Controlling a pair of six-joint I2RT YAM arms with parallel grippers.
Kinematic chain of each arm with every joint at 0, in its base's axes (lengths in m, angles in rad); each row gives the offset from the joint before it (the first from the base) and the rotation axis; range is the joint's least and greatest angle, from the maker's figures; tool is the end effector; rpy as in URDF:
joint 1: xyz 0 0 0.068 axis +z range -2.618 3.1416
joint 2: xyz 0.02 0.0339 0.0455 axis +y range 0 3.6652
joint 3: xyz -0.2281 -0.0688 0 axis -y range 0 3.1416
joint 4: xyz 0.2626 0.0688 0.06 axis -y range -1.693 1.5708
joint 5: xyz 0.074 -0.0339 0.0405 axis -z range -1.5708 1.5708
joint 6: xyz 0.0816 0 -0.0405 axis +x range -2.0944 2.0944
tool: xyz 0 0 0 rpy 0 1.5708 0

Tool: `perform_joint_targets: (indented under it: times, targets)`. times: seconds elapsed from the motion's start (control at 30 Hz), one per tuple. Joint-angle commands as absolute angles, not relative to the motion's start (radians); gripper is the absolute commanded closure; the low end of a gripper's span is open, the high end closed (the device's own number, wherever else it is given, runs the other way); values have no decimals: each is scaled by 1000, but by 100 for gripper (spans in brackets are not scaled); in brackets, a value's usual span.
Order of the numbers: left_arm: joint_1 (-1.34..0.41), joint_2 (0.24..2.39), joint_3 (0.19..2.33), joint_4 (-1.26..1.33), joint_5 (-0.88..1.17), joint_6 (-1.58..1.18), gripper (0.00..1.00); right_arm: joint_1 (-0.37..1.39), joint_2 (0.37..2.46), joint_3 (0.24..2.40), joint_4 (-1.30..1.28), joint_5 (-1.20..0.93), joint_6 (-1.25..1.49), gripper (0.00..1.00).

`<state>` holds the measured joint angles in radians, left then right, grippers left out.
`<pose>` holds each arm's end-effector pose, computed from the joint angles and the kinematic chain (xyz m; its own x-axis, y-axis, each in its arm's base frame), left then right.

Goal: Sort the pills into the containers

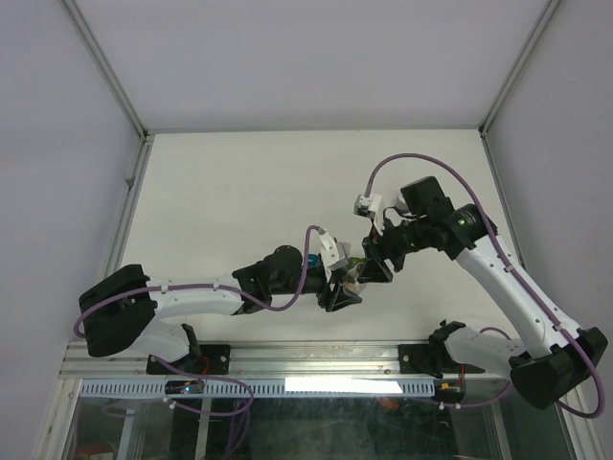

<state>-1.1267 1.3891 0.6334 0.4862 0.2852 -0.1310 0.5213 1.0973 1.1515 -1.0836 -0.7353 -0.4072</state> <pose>0.1330 -0.3330 0.1609 -0.2418 0.2165 -0.9459 0.9597 0.1974 -0.2002 0.1846 0.1691 0.2754 -0.4174 -0.5784 -0.7009 -0.9087 0.2634 0.3238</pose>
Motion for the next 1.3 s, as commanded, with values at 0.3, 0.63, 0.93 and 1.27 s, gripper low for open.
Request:
perform_joint_targets:
  times: [0.3, 0.63, 0.93, 1.27]
  targets:
    - [-1137, 1382, 691, 492, 279, -135, 100, 553, 1103, 1208, -1123, -779, -520, 77]
    - [-1136, 1373, 699, 431, 432, -18, 100, 556, 1104, 1276, -1403, -936, -1426, 100]
    - [-1135, 1388, 703, 387, 499, 45, 100, 552, 1201, 1347, -1531, -970, -1667, 99]
    - [-1113, 1396, 687, 391, 564, 67, 100, 532, 1191, 1377, -1531, -978, -1624, 100]
